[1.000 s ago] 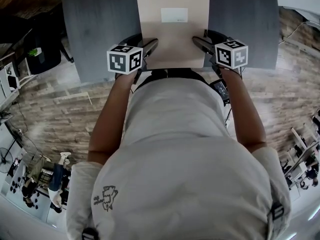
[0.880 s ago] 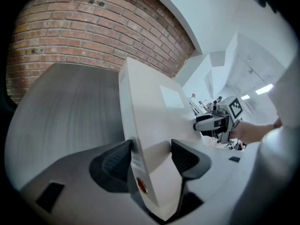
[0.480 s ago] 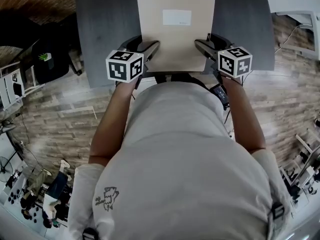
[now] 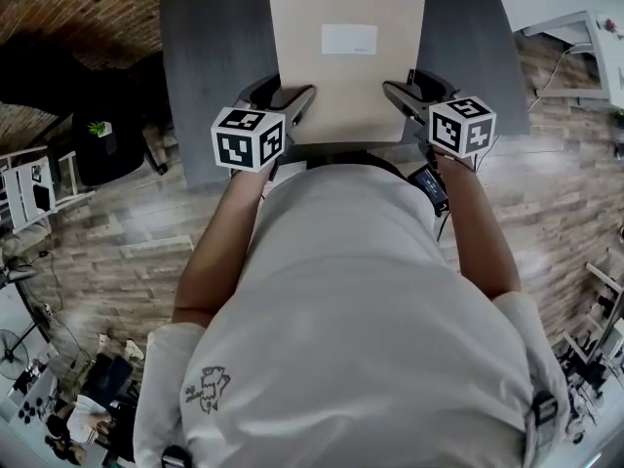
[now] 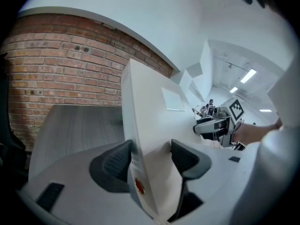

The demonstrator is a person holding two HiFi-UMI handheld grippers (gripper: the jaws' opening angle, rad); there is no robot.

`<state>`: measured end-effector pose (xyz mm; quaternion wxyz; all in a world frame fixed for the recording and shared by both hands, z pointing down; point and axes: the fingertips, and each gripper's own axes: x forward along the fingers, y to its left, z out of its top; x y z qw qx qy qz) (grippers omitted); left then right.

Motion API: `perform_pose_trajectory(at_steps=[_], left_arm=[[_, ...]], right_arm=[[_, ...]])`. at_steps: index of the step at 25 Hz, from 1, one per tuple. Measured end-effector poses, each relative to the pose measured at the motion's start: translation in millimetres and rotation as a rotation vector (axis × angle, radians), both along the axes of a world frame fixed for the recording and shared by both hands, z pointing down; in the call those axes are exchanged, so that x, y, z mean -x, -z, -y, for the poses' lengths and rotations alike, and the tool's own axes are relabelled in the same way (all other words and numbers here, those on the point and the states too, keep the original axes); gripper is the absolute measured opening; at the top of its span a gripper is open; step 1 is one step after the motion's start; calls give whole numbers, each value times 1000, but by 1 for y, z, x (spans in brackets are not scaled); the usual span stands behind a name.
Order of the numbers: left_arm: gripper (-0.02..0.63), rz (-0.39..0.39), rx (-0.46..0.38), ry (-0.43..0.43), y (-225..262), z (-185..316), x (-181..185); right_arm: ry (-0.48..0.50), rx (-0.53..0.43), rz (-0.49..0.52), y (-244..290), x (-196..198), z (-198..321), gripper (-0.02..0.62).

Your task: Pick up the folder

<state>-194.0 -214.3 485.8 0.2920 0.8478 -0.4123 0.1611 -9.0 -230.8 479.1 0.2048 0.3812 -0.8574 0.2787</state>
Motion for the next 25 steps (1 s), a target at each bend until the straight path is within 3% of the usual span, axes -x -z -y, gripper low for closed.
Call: perform_pose_trajectory(at_steps=[12,25], left_arm=[[281,-18,-69,-2,31,5,-7],[281,-20,-72,99,49,3,-78]], right_arm=[[12,-85,-8,38,-7,4,281],[92,-82,25,55,-76,18,279]])
